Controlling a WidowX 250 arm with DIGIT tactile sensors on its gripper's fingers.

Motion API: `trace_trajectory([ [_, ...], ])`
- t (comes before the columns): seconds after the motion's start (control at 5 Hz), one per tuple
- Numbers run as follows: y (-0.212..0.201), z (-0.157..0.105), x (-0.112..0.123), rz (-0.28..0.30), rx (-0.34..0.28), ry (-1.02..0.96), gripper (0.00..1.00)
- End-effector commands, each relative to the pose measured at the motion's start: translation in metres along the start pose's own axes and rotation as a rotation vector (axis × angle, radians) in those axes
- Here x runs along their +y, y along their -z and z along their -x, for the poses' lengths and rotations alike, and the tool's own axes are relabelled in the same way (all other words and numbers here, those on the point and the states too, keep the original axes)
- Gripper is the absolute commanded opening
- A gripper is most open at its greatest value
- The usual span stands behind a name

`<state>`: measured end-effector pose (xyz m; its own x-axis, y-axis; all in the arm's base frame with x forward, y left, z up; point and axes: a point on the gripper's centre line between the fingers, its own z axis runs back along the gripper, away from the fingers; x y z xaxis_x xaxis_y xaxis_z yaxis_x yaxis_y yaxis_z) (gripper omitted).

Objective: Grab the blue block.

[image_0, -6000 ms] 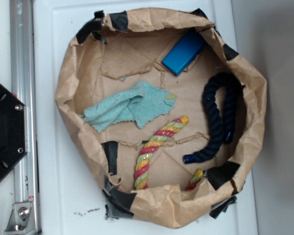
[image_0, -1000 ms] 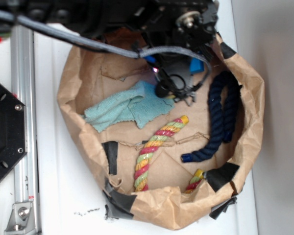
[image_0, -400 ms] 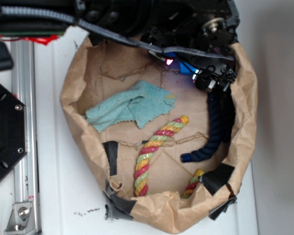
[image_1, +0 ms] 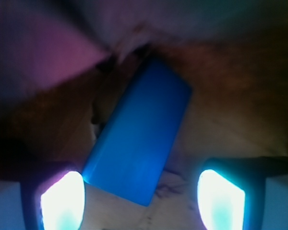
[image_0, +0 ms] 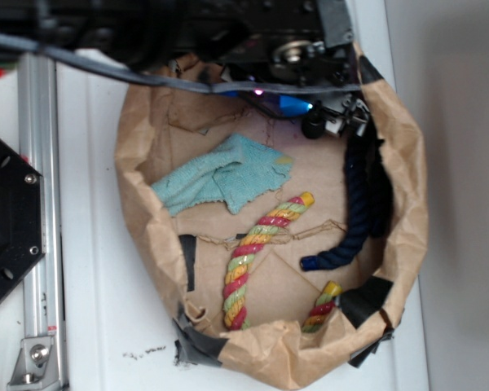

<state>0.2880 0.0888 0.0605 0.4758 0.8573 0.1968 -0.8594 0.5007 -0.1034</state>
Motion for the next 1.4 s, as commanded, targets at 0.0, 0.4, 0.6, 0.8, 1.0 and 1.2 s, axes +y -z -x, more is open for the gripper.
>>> trace_trajectory([
  [0.0, -0.022, -0.01, 0.015, 0.088, -0.078, -0.094, 1.0],
  [0.4, 0.002, -0.014, 0.004, 0.058, -0.088, -0.171, 1.0],
  [0.6, 0.013, -0.018, -0.007, 0.045, -0.073, -0.164, 1.0],
  [0.8, 0.023, -0.013, -0.011, 0.014, -0.054, -0.127, 1.0],
  [1.0, 0.02, -0.006, -0.009, 0.011, -0.053, -0.076, 1.0],
  [1.2, 0.018, -0.004, -0.006, 0.025, 0.006, 0.043, 1.0],
])
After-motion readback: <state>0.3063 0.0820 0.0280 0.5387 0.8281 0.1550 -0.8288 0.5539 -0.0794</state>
